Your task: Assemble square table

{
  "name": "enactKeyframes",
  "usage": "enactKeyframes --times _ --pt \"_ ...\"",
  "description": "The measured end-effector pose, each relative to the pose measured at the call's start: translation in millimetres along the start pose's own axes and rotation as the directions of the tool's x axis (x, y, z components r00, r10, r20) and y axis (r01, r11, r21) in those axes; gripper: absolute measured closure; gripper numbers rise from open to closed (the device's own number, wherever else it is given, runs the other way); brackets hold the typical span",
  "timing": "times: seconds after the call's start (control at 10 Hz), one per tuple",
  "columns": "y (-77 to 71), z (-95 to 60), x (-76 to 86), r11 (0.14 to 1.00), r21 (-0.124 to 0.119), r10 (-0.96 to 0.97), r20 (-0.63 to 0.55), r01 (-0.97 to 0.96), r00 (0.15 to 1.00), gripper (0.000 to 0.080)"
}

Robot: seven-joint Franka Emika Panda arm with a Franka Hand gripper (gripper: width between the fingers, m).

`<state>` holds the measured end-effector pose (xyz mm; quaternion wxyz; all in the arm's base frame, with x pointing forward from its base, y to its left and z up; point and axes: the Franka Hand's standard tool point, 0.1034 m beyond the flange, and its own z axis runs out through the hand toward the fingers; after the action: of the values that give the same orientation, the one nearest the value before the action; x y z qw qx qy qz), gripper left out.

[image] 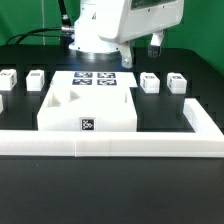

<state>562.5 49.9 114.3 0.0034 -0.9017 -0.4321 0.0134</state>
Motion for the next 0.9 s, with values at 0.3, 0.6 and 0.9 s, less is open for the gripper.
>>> enactKeyframes --times 0.3,0.6,0.9 --pt "0.0 0.0 0.0 1.000 0.000 0.000 0.000 0.000 1.000 0.0149" --pt "0.0 0.0 0.0 1.000 0.000 0.000 0.000 0.000 1.000 0.0149" --pt "0.0 0.0 -0.1 1.000 0.000 0.000 0.000 0.000 1.000 0.0149"
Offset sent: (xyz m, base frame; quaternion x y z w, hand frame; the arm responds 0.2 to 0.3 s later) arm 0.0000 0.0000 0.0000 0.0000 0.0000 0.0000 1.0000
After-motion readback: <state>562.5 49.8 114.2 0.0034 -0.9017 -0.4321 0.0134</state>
